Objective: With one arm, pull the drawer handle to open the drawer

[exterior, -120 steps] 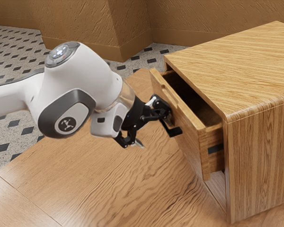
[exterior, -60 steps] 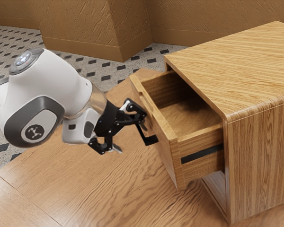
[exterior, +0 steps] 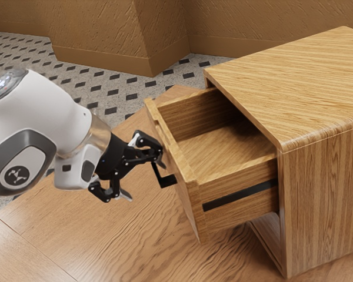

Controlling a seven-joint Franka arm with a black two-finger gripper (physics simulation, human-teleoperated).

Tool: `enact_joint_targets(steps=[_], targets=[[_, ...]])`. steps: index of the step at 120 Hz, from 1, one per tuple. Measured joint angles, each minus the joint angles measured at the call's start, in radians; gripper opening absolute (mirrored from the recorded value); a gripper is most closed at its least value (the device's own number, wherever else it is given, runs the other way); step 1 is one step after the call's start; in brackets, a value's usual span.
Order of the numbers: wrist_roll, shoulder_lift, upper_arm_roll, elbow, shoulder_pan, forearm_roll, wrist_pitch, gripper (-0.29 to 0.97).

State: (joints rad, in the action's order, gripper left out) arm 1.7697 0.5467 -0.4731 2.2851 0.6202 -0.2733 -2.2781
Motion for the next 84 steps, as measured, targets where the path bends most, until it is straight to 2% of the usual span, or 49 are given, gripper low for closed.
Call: enact_joint_targets(steps=[27,56,84], targets=[[-0.001,0.020,0.013,0.022,-0.029,0.006,0.011,0.69],[-0.002,0.097,0.068,0.077,-0.106,0.013,0.033,0.69],[-0.001,0.149,0.082,0.116,-0.146,0.009,0.055,0.69]])
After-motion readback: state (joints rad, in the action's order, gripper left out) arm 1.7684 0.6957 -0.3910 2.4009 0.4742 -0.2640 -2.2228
